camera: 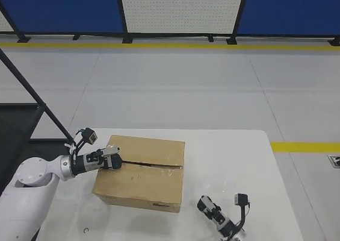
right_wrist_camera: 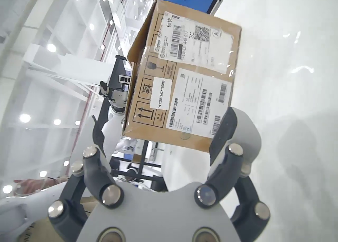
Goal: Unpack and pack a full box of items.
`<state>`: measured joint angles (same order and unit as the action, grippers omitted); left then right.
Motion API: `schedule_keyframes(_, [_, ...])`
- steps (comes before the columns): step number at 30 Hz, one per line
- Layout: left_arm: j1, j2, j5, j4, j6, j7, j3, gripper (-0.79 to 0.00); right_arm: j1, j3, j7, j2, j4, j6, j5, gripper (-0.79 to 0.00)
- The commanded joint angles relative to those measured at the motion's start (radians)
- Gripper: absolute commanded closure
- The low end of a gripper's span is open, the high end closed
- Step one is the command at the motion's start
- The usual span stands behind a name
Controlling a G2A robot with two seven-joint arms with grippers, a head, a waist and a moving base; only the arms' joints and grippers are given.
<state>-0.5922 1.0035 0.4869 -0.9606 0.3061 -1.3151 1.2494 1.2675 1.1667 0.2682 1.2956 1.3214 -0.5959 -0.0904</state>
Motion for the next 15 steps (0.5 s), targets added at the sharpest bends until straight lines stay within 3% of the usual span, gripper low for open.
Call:
schedule_keyframes(1, [0.0,0.0,0.0,0.0,0.0,0.0,0.0,-0.785,-0.039,-0.026,0.027,0.009,-0.053,0.014,-0.066,-0.785])
schedule_keyframes(7, [0.0,0.0,0.0,0.0,0.0,0.0,0.0,-0.785,-0.107,-0.081,0.02,0.038,-0.164,-0.025,-0.188,-0.785])
schedule_keyframes(15, [0.0,0.0,0.0,0.0,0.0,0.0,0.0,-0.785,-0.178,-0.15,0.016,0.076,-0.286,-0.099,-0.239,-0.785])
